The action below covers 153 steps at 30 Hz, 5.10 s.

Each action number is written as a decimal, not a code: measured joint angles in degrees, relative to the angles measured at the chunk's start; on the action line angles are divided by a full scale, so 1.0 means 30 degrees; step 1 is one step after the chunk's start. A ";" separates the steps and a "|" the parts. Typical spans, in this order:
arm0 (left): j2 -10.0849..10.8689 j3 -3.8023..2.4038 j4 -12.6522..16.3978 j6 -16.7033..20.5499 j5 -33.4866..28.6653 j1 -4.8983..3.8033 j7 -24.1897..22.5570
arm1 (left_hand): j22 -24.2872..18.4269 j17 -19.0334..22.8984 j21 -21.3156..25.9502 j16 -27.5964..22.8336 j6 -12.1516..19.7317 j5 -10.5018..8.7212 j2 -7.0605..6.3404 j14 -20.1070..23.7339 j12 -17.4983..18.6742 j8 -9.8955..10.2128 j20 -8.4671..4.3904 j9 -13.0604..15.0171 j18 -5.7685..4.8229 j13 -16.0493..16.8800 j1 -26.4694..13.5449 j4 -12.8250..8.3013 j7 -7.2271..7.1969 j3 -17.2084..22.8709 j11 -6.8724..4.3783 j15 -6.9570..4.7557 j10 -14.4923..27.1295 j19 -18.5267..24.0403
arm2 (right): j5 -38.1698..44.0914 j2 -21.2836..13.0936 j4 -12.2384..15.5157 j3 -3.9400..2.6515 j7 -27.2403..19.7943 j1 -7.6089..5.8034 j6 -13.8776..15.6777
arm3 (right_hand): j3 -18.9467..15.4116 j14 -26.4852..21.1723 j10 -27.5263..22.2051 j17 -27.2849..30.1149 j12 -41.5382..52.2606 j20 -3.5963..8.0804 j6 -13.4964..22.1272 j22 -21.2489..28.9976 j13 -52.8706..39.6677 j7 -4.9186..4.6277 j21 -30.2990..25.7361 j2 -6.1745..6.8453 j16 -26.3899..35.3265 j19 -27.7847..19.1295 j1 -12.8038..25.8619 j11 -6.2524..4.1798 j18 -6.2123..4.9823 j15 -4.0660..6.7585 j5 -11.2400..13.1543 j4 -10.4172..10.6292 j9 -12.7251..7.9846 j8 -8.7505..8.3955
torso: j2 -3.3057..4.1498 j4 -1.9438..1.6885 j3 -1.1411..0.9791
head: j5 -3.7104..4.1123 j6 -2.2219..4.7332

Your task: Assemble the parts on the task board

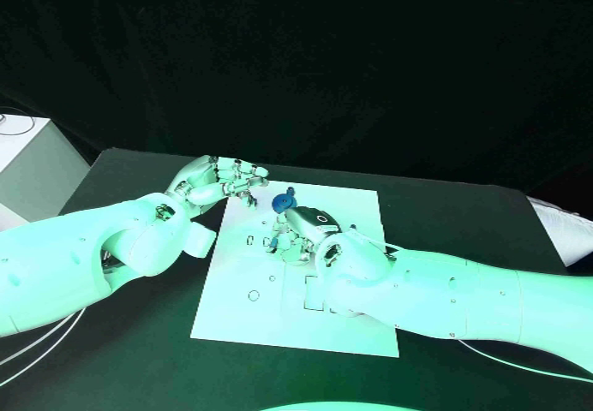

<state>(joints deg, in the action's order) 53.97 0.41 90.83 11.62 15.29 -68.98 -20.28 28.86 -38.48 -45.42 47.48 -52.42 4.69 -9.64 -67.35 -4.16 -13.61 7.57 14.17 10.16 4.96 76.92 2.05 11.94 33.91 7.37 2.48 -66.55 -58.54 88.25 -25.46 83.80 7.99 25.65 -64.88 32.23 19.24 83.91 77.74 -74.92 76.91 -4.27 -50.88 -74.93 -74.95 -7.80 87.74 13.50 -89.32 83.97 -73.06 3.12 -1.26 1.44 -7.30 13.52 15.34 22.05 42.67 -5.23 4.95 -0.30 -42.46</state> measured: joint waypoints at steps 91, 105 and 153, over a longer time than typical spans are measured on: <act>-0.5805 0.0503 -0.4713 -1.1257 1.7530 -0.1568 1.6395 | 0.6484 -1.2150 -0.7045 1.1983 0.2664 -0.0002 -0.0108 -0.5531 -1.9306 -0.8507 -0.0948 0.5097 -0.0310 1.2187 -0.5491 0.4954 -0.1571 -0.3165 -0.1571 -0.1097 0.2387 -0.3007 | -1.2840 -0.7324 0.1194 -0.0361 -0.7923 -0.3018 0.0076 | -0.3826 0.0035 -0.1873 0.0005 -0.1103 -0.0429 0.1078 0.0005 0.1403 -0.0555 -0.2149 -0.0897 0.0485 0.0011 -0.3776 0.0587 0.0002 -0.0410 -0.4487 0.0996 -0.1031 -0.0626 | -0.1300 0.0509 -0.0608 | -0.1254 -0.1036; -0.5955 0.0588 -0.4802 -1.1498 1.7396 -0.1568 1.6425 | 0.6447 -1.2149 -0.7118 1.1983 0.2730 -0.0002 0.0698 -0.5531 -1.9205 -0.8729 -0.0880 0.5377 -0.0311 1.1898 -0.4531 0.4790 -0.1636 -0.3107 -0.1567 -0.1097 0.2673 -0.2938 | -1.2834 -0.7139 0.1113 -0.0361 -0.7642 -0.2999 -0.0164 | -0.3774 0.0035 -0.1941 0.0005 -0.1103 -0.0428 0.1140 0.0008 0.1428 -0.0615 -0.2236 -0.0981 0.0485 0.0011 -0.3692 0.0518 0.0002 -0.0410 -0.4596 0.1048 -0.1030 -0.0627 | -0.1274 0.0518 -0.0641 | -0.1177 -0.1117; -0.4964 0.0567 -0.4210 -0.9300 1.4623 -0.1567 1.6305 | 0.7545 -1.2145 -0.8385 1.2429 0.2678 0.0272 0.1009 -0.5528 -1.9080 -1.0394 -0.1233 0.7401 -0.0608 1.1437 -0.5121 0.3449 -0.1962 0.4461 -0.2092 -0.1508 0.1864 -0.3091 | -1.2766 -0.7067 0.0935 -0.0354 -0.7066 -0.2850 -0.0955 | -0.3587 0.0035 -0.1939 -0.0009 -0.1103 -0.0429 0.1139 0.0001 0.1427 -0.0613 -0.2305 -0.0981 0.0591 0.0012 -0.3693 0.0518 0.0002 -0.0410 -0.4971 0.0970 -0.1062 -0.0627 | -0.1249 0.0493 -0.0679 | -0.1121 -0.1216</act>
<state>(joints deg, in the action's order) 39.08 2.11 78.20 -16.28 59.16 -73.68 28.64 51.49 -74.92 -70.57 84.77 -44.39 5.50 -6.61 -83.94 -61.40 -44.79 3.87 36.37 8.33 39.27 61.56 12.40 6.06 47.30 1.10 -2.04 -60.96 -67.82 49.95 -46.66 86.61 6.93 4.46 -73.43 29.36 8.48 84.02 71.92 -74.95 73.60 -5.56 -47.46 -74.92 -70.67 -9.64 80.82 10.55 -87.54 84.01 -84.14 4.68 -1.26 0.21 -22.21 16.43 12.15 20.17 38.92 -3.75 2.91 -3.66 -46.10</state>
